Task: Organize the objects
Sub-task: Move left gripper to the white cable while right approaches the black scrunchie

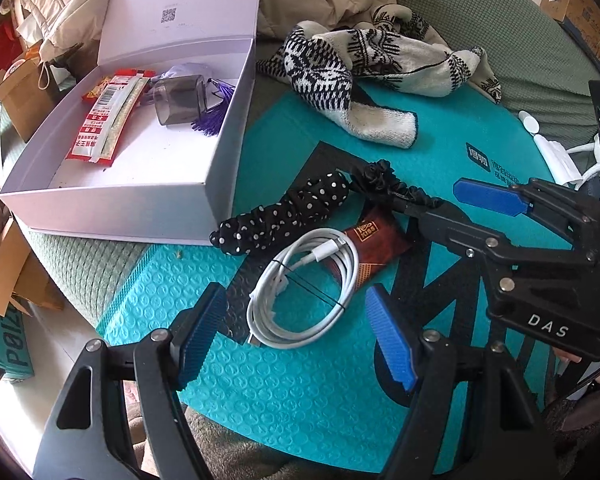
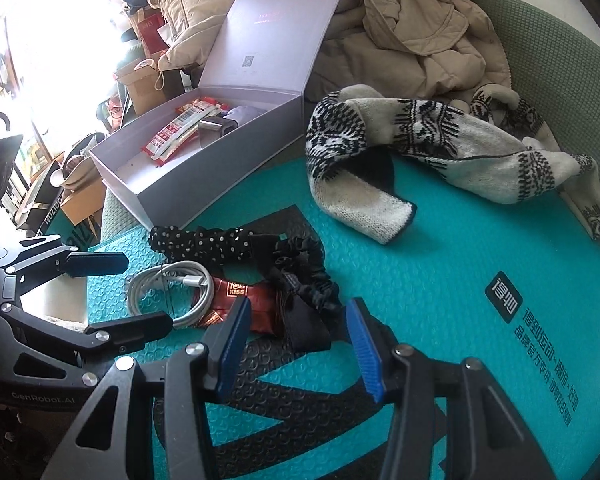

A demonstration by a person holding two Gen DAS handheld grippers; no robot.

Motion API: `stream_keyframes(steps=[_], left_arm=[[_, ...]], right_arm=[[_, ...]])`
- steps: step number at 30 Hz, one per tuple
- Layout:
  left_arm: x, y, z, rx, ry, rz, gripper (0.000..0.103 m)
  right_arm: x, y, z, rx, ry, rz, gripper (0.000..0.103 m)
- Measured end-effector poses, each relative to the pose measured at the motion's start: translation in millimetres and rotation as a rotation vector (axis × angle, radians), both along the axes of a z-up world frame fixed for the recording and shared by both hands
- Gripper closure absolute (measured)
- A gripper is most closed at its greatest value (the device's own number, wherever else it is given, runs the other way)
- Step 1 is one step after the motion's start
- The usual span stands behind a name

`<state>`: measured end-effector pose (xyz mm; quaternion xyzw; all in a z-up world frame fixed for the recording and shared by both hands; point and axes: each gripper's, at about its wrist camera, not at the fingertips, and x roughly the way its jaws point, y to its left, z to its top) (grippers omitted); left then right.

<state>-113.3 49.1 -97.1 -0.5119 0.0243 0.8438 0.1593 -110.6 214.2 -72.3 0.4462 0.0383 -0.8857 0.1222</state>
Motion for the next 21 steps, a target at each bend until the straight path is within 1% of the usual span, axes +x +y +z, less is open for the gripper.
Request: stream_keyframes(steps=[2,11,14,16,21], left_arm=[[-5,3,-4,-0.010,-0.025,-0.012,0.032],[-17,11,-16,-0.058,-0.066,-0.039,0.032],[-18,15,-18,-0.076,-0.061,-0.053,0.032],[-19,18,-19,-0.088,-0.063,-0.068,0.029],[-18,24,-20,-0.114,-0.048,-0.088,0.028]], right_arm=[[-6,0,-3,0.000,-0.007,0.001,0.053],[-27,-2,-14,-0.001,-0.035,0.016,0.053],[-33,-1,-20,0.003,-0.051,0.016,0.053],[-35,-2,-24,0.003,-0.063,0.017,0.053],[-37,4,-27,-0.030,-0.078,0.003,0.054]])
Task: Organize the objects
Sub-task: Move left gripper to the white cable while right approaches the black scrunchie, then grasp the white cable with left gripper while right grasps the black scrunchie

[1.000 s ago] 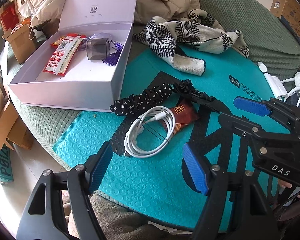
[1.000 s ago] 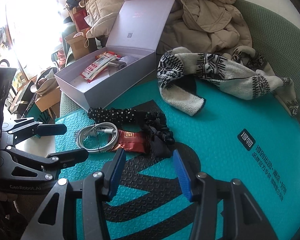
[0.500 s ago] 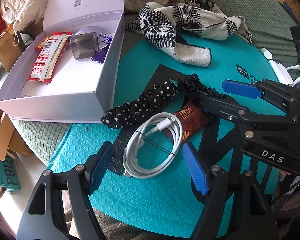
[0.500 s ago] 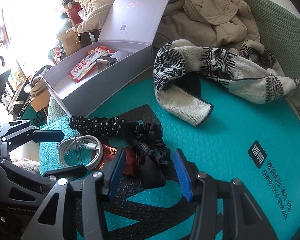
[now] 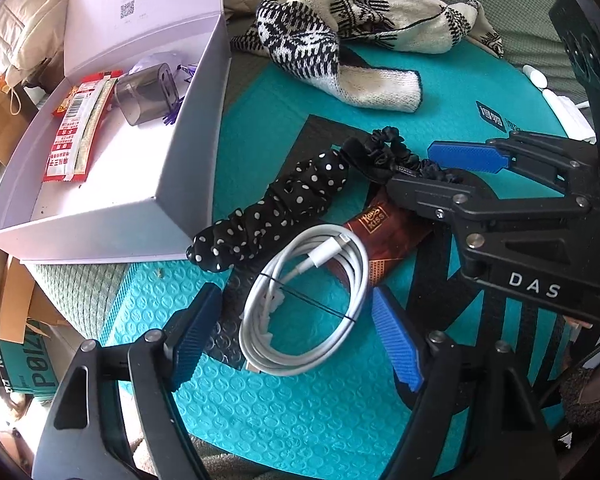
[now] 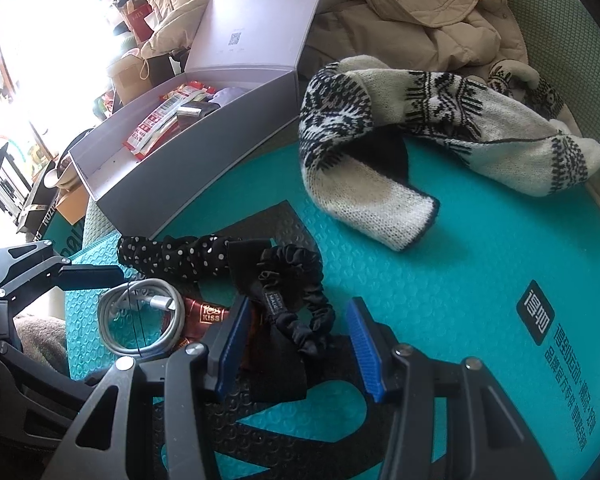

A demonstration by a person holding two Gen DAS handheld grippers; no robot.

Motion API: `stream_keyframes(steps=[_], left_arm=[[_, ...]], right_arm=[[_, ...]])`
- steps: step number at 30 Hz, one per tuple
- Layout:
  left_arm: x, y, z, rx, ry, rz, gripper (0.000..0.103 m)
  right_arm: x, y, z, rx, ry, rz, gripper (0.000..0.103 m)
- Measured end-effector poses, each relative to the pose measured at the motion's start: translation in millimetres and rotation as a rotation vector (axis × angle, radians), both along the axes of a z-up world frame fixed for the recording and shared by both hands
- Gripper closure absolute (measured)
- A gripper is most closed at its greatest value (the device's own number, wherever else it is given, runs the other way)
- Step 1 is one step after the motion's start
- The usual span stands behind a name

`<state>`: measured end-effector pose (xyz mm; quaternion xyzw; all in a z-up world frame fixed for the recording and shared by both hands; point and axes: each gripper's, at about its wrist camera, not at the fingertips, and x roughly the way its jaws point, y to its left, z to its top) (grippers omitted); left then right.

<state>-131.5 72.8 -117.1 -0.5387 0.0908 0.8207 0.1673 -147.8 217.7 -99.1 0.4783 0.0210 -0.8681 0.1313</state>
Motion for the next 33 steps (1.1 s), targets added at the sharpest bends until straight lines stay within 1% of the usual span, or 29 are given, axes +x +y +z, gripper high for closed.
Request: stream_keyframes(steps=[2,3,5,7,14,20,25,28,29,31,33], left_arm=[[1,0,0,0.003,0.004,0.001,0.030],[2,0,1,0.009,0.010,-0.005,0.036],[5,3,3,0.008,0.023,-0.024,0.044],[8,6,3,0.008,0.027,-0.028,0.045],[27,15,5,0.046,0.026,-0.011,0.046],[50,20,7,0.087,0.014,-0.001,0.047],[61,24,6,0.077,0.024,-0.018,0.046],[62,26,5,0.065,0.031,-0.027,0.043],[62,27,4,0.063,0.035,-0.034,0.040],[63,30,2,0.053,0.047,-0.047,0.036],[63,32,2,0.043,0.058,-0.053,0.033]], right_arm=[[0,2,-1,-0.012,-0.013,0.002,0.066],[1,2,-2,-0.010,-0.021,0.003,0.072],[4,4,-1,0.000,-0.019,-0.001,0.075],[7,7,0,-0.002,-0.023,-0.007,0.076],[32,23,2,0.010,-0.038,-0.043,0.077],[60,35,3,0.016,-0.052,-0.074,0.077],[79,42,3,0.022,-0.066,-0.086,0.076],[86,44,3,0.015,-0.064,-0.096,0.075],[87,45,2,0.012,-0.065,-0.099,0.074],[87,42,1,0.014,-0.063,-0.093,0.068],[87,37,1,0.040,-0.056,-0.084,0.066]])
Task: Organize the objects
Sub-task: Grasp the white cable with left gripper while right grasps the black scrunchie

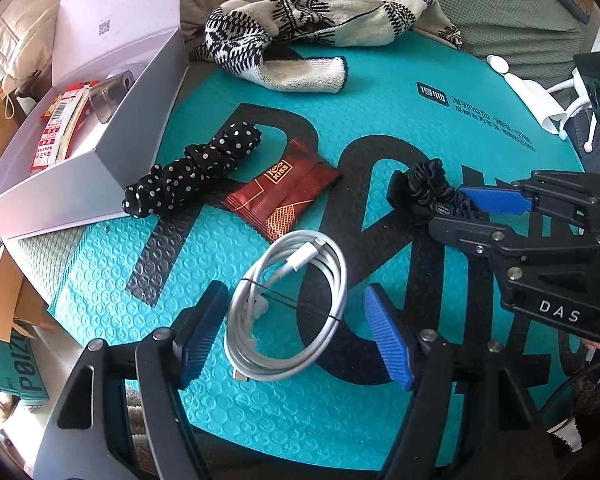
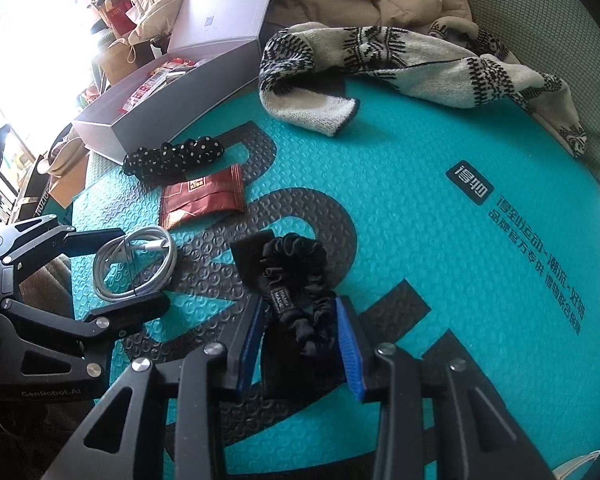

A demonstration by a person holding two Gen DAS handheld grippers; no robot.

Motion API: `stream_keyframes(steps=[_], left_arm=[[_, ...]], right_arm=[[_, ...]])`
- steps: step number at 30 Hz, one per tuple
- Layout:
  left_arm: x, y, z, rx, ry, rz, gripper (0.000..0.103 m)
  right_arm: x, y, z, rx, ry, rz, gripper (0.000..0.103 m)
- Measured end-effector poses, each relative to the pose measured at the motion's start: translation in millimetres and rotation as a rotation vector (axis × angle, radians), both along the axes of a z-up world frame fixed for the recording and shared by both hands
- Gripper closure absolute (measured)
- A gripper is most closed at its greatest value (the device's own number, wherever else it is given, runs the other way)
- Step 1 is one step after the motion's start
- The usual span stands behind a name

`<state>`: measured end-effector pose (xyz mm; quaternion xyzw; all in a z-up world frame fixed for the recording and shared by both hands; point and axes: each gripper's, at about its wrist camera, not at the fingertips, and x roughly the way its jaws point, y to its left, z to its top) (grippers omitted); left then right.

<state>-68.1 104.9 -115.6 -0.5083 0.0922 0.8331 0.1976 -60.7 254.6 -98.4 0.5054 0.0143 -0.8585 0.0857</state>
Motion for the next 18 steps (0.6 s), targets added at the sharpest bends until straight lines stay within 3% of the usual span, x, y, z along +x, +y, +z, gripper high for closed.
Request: stream_keyframes(steps=[2,6,9,18], left_arm=[[-1,0,0,0.004,0.001,0.004,0.034],[-1,-7,3,0.008,0.016,0.025,0.048],[-2,-10,4,0.018,0.013,0.027,0.049],[2,-28,10,0.061,-0.002,0.076,0.050]], right_arm=[[1,-4,-1,0.027,0.012,-0.001,0.066],[4,-6,-2,0.061,0.026,-0.012,0.075],[5,-4,0,0.023,0.019,-0.015,0.080],[13,-16,9,-0.008,0.027,0.009,0.081]])
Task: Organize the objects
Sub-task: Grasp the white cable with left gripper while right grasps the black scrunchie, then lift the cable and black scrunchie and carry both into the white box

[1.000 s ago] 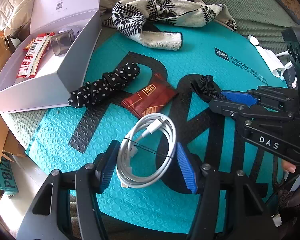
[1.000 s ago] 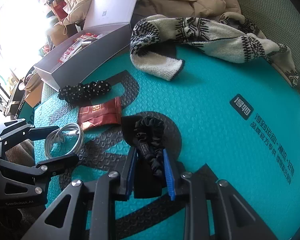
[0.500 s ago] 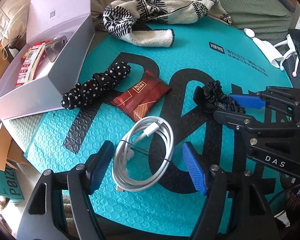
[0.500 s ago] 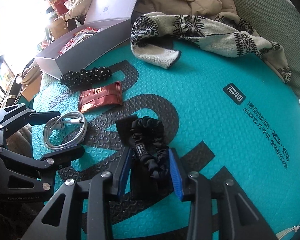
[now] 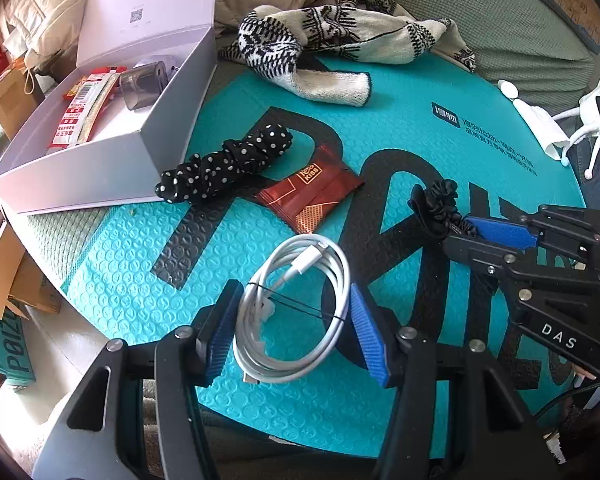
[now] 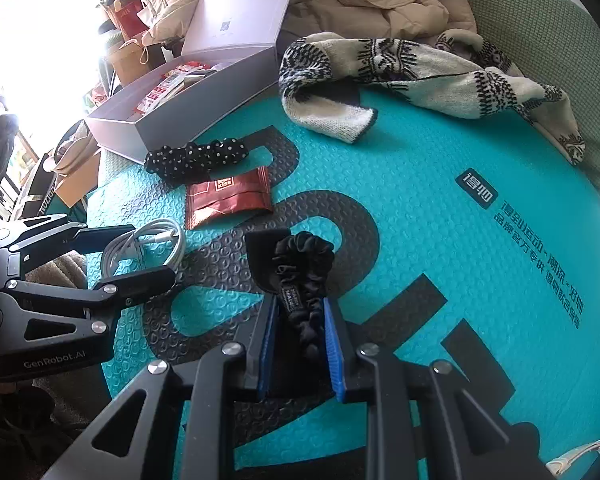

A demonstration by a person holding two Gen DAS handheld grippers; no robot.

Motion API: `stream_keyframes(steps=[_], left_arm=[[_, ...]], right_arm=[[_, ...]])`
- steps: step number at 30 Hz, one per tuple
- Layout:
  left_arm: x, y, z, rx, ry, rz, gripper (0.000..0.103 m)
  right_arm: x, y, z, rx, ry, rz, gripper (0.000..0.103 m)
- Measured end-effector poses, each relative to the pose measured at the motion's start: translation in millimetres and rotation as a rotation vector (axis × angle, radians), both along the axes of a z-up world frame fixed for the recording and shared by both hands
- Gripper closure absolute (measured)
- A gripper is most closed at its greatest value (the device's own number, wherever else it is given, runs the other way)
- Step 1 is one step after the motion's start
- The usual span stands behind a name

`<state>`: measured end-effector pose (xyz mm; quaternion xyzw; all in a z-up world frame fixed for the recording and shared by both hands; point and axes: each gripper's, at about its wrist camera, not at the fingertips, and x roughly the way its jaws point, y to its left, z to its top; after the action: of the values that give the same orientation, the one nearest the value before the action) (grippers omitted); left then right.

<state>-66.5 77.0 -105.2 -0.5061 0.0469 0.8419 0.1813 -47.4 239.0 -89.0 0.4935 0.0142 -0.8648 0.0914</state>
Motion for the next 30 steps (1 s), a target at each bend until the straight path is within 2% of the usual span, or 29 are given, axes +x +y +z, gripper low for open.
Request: stream_keyframes(steps=[9,30], left_arm=[[6,-30,16,0.015,0.025,0.068,0.050],[12,-127,62,0.022,0.073,0.255,0.050]], right_arm=[[2,-27,16,-0.007,0.027,0.073,0.081],[-9,-118,43,-0.019,0.072,0.285,0.081]])
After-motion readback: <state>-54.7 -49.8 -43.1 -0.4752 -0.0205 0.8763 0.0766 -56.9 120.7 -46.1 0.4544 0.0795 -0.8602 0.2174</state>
